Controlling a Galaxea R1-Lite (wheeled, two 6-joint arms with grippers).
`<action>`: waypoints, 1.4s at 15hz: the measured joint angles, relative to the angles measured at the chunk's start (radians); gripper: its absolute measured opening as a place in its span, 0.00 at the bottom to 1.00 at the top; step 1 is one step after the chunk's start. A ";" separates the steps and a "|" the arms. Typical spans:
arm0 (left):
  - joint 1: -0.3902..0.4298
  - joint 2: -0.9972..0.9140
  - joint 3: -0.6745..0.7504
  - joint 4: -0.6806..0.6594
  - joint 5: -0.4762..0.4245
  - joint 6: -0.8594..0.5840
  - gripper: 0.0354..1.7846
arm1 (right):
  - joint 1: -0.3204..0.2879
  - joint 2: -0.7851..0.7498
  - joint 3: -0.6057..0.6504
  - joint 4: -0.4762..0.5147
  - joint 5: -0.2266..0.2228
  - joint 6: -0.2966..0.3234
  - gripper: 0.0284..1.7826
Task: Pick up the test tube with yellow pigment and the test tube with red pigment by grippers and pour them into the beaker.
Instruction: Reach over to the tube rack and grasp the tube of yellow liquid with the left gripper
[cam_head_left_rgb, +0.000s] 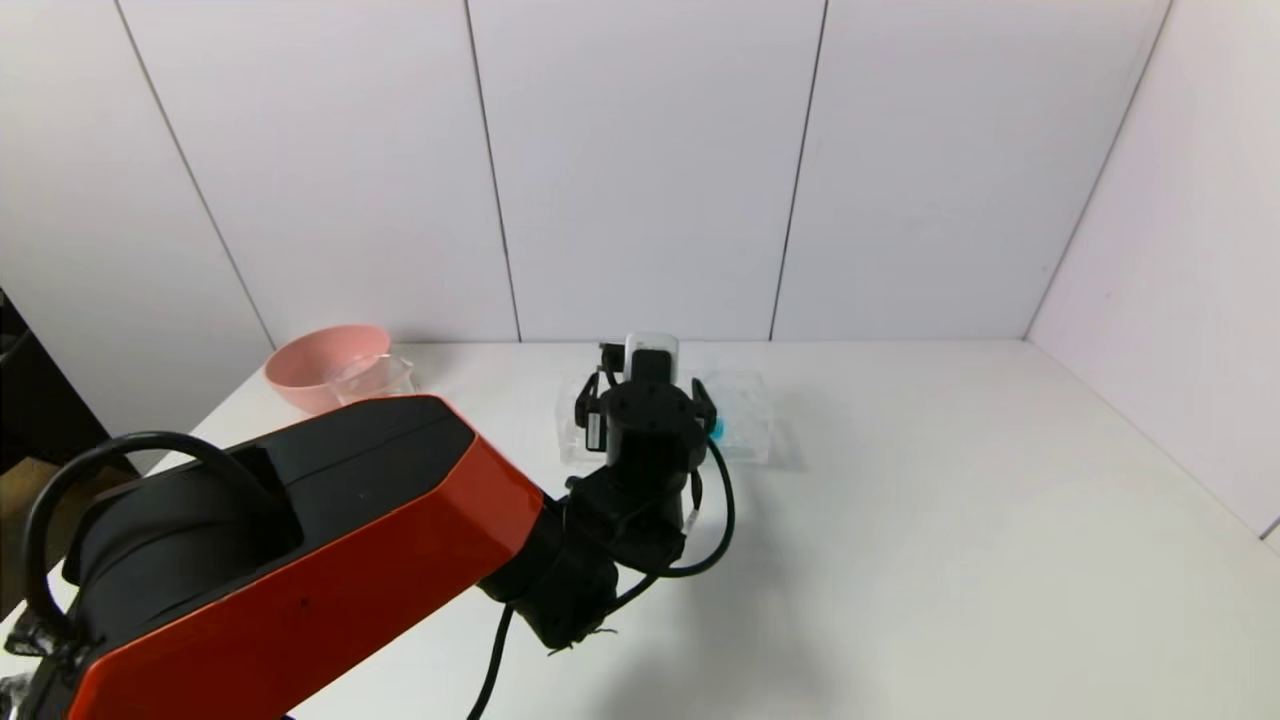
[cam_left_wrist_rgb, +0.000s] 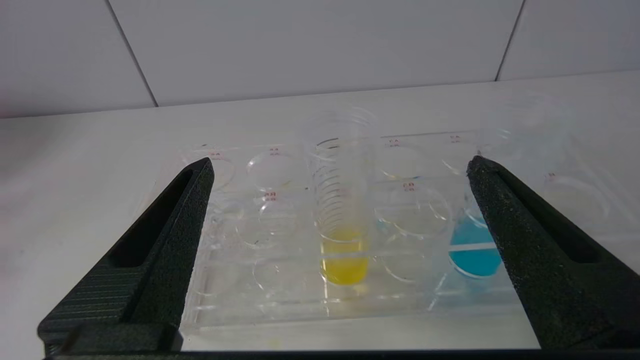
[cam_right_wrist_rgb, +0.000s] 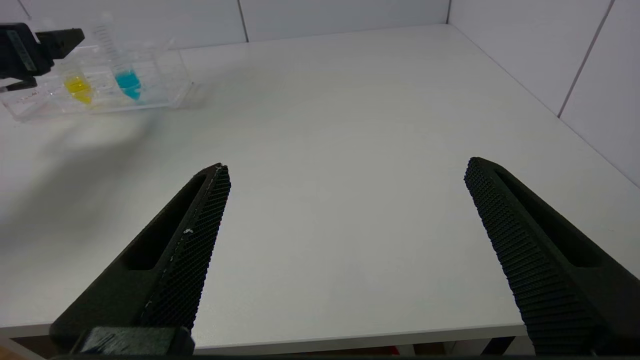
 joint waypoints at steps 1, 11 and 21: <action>0.007 0.013 -0.021 0.000 -0.001 0.002 0.99 | 0.000 0.000 0.000 0.000 0.000 0.000 0.96; 0.050 0.080 -0.105 0.001 -0.012 0.009 0.98 | 0.000 0.000 0.000 0.000 0.000 0.000 0.96; 0.051 0.100 -0.140 -0.002 -0.030 0.007 0.25 | 0.000 0.000 0.000 0.000 0.000 0.000 0.96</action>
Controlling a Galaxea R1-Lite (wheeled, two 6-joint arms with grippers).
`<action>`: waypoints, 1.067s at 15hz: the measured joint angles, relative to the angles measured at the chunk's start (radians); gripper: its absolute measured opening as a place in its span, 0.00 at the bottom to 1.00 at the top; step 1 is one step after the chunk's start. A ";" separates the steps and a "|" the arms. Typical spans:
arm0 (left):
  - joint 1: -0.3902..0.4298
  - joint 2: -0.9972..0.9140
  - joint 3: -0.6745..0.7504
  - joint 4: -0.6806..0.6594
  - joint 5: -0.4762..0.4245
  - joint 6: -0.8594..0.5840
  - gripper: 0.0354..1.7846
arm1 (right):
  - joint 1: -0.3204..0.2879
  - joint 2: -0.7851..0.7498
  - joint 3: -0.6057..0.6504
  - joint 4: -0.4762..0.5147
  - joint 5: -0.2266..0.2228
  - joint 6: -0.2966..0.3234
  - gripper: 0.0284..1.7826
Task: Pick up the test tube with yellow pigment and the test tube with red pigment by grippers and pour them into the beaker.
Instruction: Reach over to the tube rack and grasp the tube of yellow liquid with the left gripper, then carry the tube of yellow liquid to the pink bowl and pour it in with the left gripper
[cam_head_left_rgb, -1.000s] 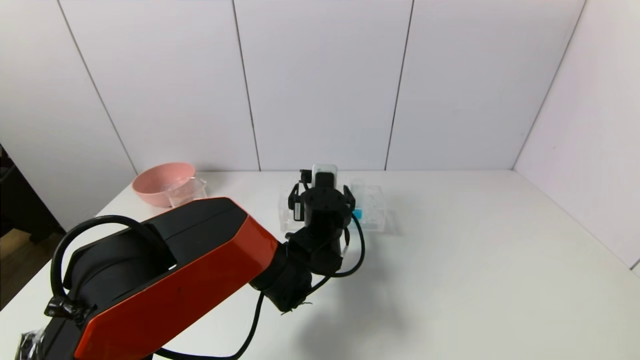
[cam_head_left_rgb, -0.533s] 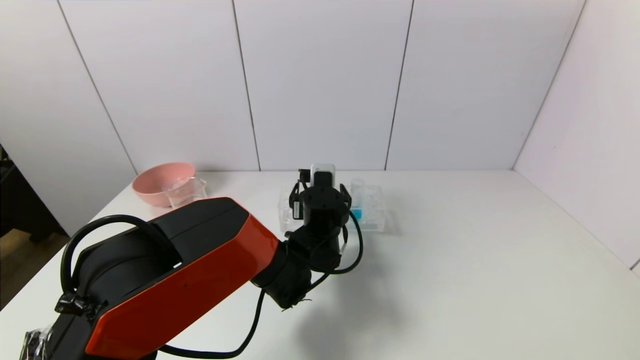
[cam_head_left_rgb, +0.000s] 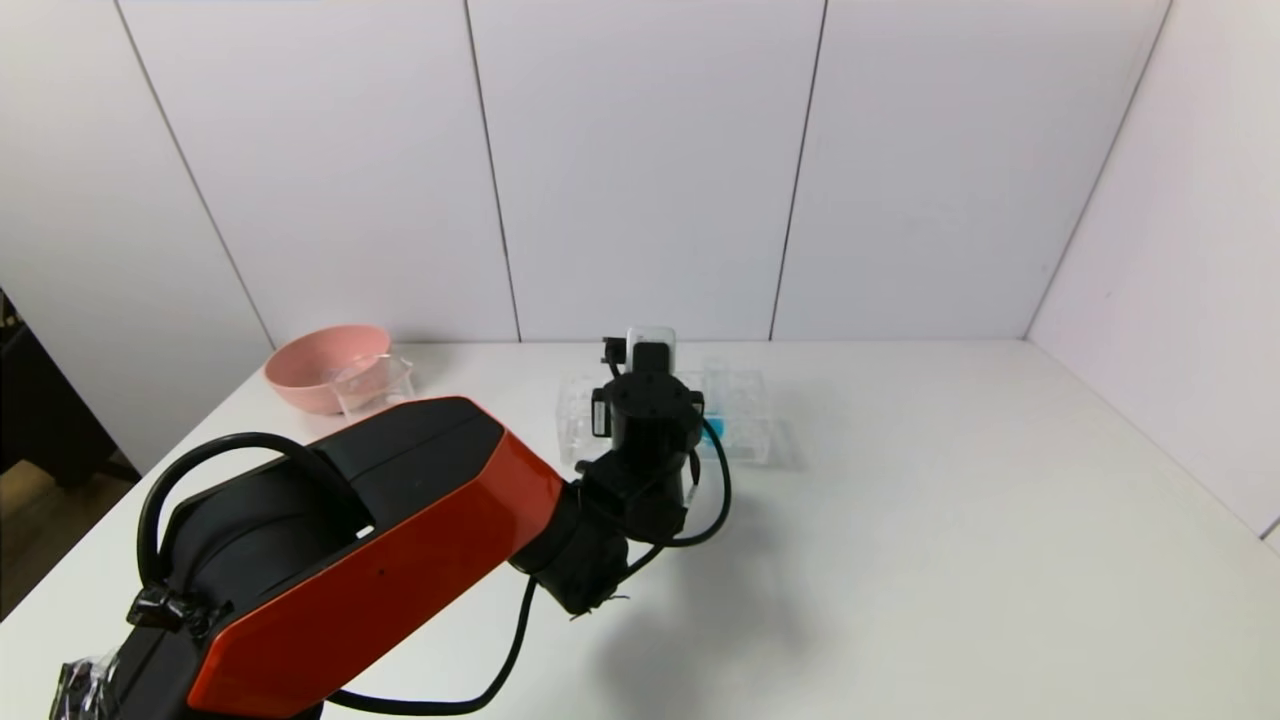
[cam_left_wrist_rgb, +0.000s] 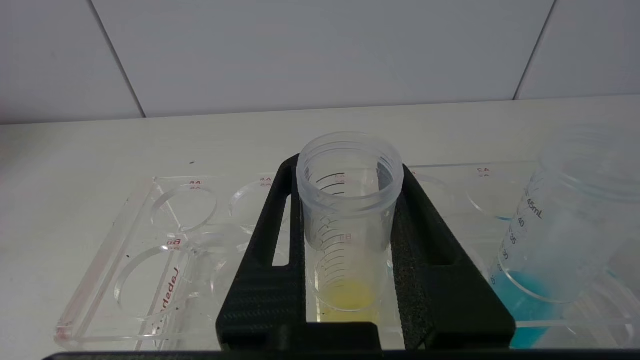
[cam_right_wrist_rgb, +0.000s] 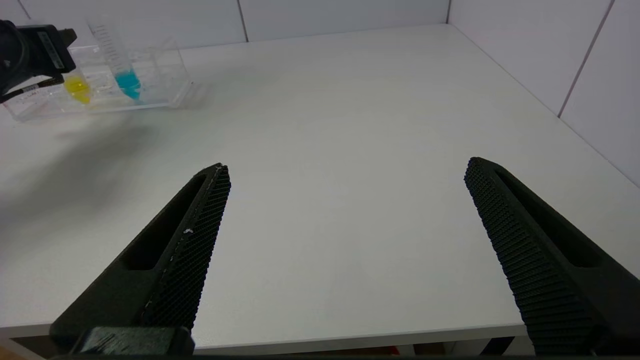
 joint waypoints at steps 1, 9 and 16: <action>0.000 0.002 -0.006 0.000 0.000 0.001 0.24 | 0.000 0.000 0.000 0.000 0.000 0.000 0.96; 0.000 -0.010 -0.023 0.000 0.000 0.023 0.24 | 0.000 0.000 0.000 0.000 0.000 0.000 0.96; -0.004 -0.157 -0.021 0.084 -0.053 0.087 0.24 | 0.000 0.000 0.000 0.000 0.000 0.000 0.96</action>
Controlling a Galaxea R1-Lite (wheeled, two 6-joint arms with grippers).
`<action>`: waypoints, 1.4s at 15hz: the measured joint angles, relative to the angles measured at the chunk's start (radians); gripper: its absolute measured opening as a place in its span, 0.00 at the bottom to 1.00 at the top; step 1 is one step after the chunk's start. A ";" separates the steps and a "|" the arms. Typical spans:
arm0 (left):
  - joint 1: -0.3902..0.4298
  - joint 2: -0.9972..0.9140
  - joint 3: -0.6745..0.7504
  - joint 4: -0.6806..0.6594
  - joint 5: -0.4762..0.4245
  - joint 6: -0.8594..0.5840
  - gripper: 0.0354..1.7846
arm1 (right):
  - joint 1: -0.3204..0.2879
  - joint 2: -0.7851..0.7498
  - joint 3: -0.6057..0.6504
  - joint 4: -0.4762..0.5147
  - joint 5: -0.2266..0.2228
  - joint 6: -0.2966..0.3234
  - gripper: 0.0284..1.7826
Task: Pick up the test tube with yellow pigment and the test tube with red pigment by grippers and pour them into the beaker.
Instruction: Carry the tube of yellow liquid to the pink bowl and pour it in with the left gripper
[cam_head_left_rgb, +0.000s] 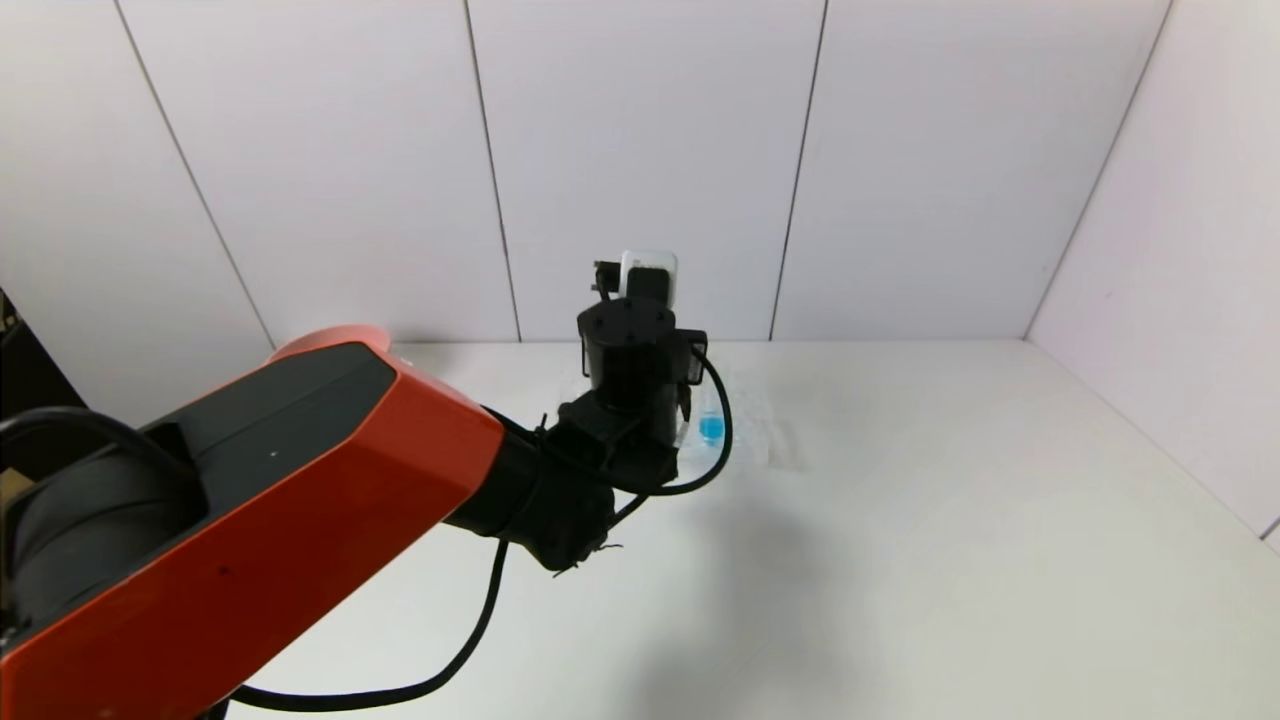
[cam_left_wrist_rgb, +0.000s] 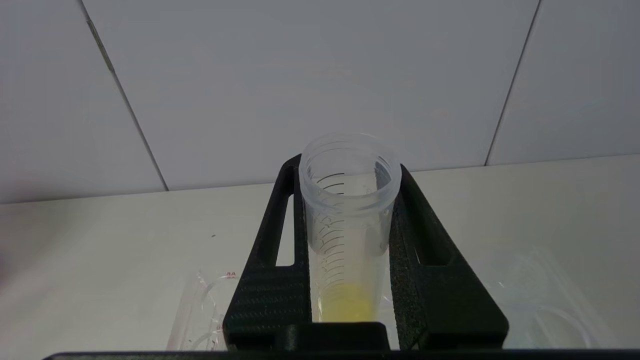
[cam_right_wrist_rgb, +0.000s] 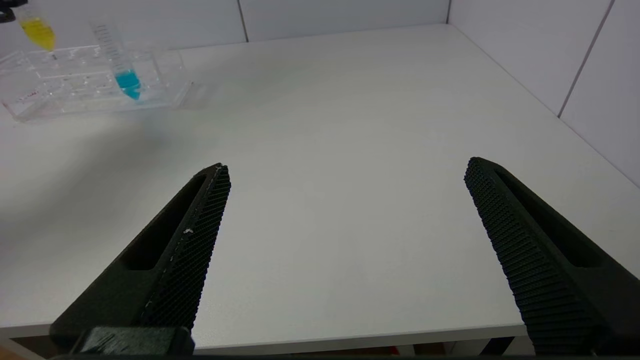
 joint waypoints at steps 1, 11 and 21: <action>0.000 -0.026 0.005 0.027 -0.013 -0.001 0.24 | 0.000 0.000 0.000 0.000 0.000 0.000 0.96; 0.216 -0.533 0.292 0.436 -0.477 -0.076 0.24 | 0.000 0.000 0.000 0.000 0.000 0.000 0.96; 0.906 -0.703 0.294 0.997 -1.237 0.299 0.24 | 0.000 0.000 0.000 0.000 0.000 0.000 0.96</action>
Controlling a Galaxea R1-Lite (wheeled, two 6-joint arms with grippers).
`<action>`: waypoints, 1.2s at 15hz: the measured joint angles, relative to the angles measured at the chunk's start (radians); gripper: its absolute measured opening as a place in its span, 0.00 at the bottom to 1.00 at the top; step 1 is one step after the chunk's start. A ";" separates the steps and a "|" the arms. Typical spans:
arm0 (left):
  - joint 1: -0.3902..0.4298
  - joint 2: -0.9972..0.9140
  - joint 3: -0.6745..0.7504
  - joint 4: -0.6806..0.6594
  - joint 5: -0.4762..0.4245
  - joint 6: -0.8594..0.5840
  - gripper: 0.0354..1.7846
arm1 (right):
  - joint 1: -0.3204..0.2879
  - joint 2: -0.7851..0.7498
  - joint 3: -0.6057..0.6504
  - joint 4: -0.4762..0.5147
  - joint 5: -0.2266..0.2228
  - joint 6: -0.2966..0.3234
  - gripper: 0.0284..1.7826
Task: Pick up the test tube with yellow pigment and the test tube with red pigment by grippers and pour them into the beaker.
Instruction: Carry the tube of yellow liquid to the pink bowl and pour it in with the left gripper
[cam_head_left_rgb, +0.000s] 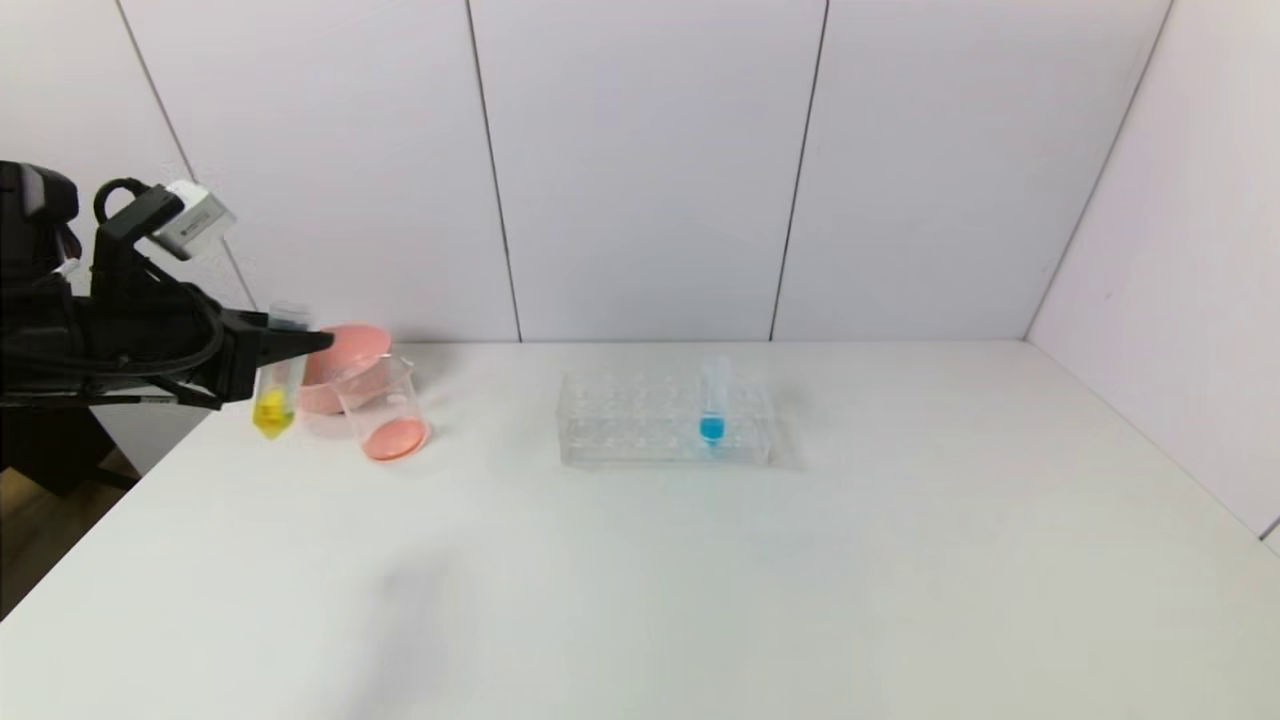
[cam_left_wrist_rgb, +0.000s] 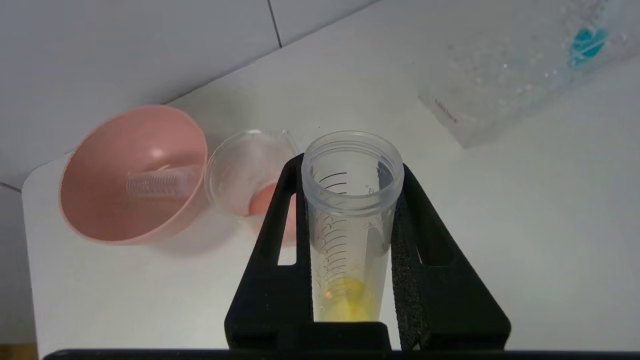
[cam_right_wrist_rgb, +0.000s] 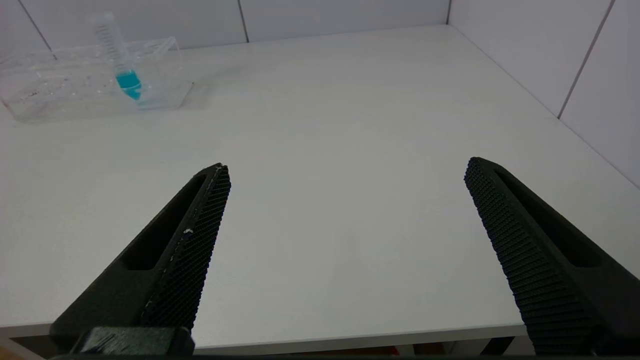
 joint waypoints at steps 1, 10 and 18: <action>0.022 0.022 -0.036 0.059 -0.014 0.056 0.24 | 0.000 0.000 0.000 0.000 0.000 0.000 0.96; 0.057 0.291 -0.560 0.564 -0.010 0.324 0.24 | 0.000 0.000 0.000 0.000 0.000 0.000 0.96; 0.087 0.529 -0.926 0.893 0.003 0.532 0.24 | 0.000 0.000 0.000 0.000 0.000 0.000 0.96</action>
